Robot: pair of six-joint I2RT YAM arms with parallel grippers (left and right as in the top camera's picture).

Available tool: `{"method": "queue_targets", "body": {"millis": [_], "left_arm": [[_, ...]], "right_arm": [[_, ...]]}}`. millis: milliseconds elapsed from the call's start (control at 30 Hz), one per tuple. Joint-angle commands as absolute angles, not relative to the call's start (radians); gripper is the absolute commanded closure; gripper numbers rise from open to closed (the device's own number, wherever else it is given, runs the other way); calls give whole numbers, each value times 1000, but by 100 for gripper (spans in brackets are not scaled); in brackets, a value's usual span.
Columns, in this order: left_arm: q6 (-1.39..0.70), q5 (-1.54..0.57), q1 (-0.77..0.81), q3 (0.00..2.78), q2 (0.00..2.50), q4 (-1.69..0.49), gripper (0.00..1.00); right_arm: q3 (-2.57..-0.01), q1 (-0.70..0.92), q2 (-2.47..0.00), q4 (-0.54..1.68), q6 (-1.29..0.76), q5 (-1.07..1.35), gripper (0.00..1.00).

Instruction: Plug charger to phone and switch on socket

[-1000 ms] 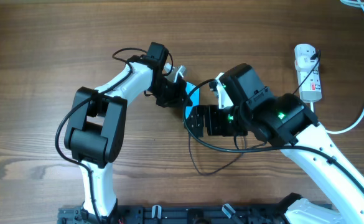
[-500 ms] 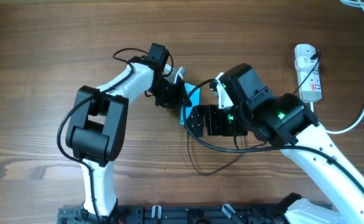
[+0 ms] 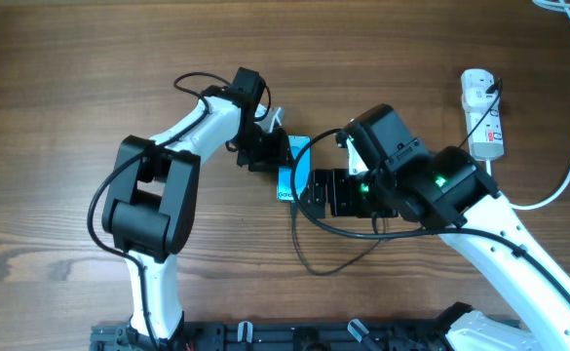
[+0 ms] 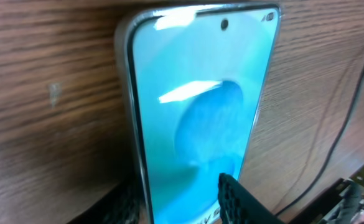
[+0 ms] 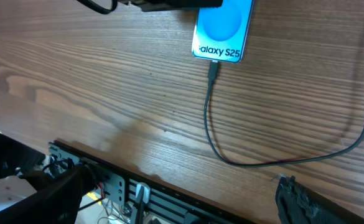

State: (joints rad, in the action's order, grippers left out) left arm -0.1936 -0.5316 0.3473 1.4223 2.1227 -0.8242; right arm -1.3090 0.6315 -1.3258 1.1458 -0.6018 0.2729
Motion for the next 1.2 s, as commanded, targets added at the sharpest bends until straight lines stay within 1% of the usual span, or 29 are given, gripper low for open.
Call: {"method": "queue_targets", "body": {"millis": [0, 33, 100, 233, 300, 333, 367, 400, 533, 600, 700, 833, 1000, 1167], "left_arm": [[-203, -308, 344, 1401, 2153, -852, 50], [-228, -277, 344, 1401, 2152, -859, 48], [-270, -229, 342, 1401, 2149, -870, 48], [-307, -172, 328, 1413, 2106, -898, 45], [-331, -135, 316, 1435, 2061, -925, 39], [-331, -110, 307, 1456, 2019, -941, 32], [-331, -92, 302, 1472, 1987, -952, 18], [-344, -66, 295, 1493, 1943, -963, 0], [-389, -24, 278, 1530, 1792, -960, 0], [-402, -25, 273, 1530, 1723, -945, 0], [-401, -25, 273, 1530, 1668, -944, 0], [-401, -25, 273, 1530, 1665, -944, 0], [-401, -25, 273, 1530, 1665, -944, 0], [-401, -25, 273, 1530, 1665, -944, 0]], "right_arm": [[-1328, 629, -1338, 1165, -605, 247, 0], [-1328, 629, -1338, 1177, -606, 247, 0], [-1328, 629, -1338, 1190, -610, 239, 0], [-1329, 624, -1338, 1211, -656, 161, 0], [-1333, 596, -1338, 1229, -653, 153, 0], [-1343, 560, -1338, 1251, -652, 153, 0], [-1351, 529, -1338, 1266, -648, 153, 0], [-1366, 484, -1338, 1287, -626, 154, 0], [-1451, 297, -1360, 1358, -493, 140, 0], [-1530, 179, -1395, 1398, -445, 63, 1], [-1618, 10, -1453, 1409, -445, -41, 0], [-1641, -214, -1554, 1350, -452, -56, 0], [-1641, -362, -1647, 1254, -445, -56, 0], [-1639, -443, -1701, 1135, -445, -56, 0]]}}
